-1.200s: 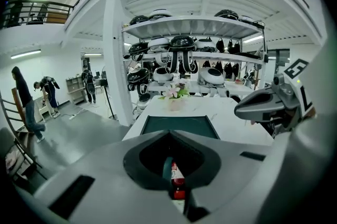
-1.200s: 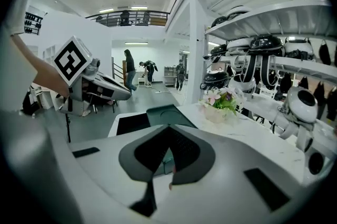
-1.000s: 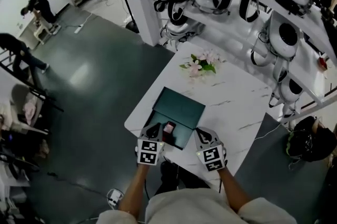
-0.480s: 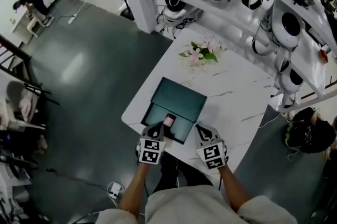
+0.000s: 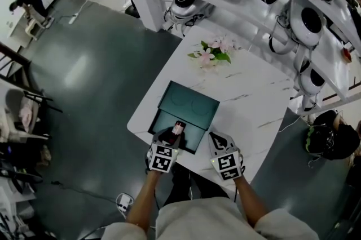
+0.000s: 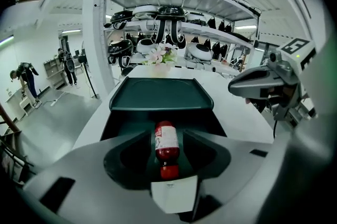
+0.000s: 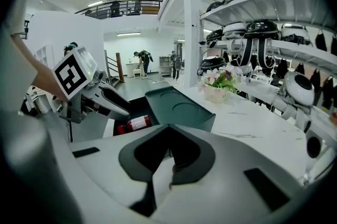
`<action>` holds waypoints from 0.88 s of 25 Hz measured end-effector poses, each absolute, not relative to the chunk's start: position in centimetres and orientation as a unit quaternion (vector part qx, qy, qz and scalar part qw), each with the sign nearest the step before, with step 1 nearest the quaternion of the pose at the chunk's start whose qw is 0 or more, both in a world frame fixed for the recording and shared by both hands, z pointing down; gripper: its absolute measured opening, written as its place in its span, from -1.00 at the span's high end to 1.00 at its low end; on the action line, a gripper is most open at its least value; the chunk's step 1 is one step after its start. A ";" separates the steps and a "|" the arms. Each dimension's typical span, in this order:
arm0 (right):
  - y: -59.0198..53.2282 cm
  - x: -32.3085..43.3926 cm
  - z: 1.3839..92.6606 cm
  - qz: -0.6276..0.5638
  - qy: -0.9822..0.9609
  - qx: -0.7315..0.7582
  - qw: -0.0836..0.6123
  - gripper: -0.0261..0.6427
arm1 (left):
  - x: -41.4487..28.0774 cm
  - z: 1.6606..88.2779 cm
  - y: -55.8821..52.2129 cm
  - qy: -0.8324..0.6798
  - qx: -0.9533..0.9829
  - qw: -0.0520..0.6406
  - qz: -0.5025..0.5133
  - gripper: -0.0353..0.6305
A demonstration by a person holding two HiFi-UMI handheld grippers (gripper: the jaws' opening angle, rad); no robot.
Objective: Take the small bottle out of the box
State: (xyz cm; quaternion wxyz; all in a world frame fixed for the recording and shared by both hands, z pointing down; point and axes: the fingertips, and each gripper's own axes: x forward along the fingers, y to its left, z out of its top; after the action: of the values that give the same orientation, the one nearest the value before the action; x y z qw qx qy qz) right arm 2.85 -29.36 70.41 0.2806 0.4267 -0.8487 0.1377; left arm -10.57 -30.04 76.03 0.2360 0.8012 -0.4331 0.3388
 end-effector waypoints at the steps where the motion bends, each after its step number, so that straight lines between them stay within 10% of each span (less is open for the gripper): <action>1: -29.4 3.0 70.4 0.138 -0.848 0.428 0.281 0.86 | -10.4 76.2 -30.1 -0.430 0.802 0.237 0.341 0.31; 8: -29.7 3.8 70.5 0.139 -0.844 0.434 0.282 0.86 | -9.2 77.6 -29.8 -0.393 0.803 0.251 0.372 -0.02; 22: -30.0 4.5 70.5 0.143 -0.841 0.439 0.283 0.86 | -8.9 81.3 -32.4 -0.386 0.765 0.281 0.433 -0.03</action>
State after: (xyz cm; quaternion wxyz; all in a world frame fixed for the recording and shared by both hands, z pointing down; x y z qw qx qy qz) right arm 4.45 -30.02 70.54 0.2830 0.4389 -0.8407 0.1433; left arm -8.94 -32.41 81.29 0.2807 0.7646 -0.3864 0.4327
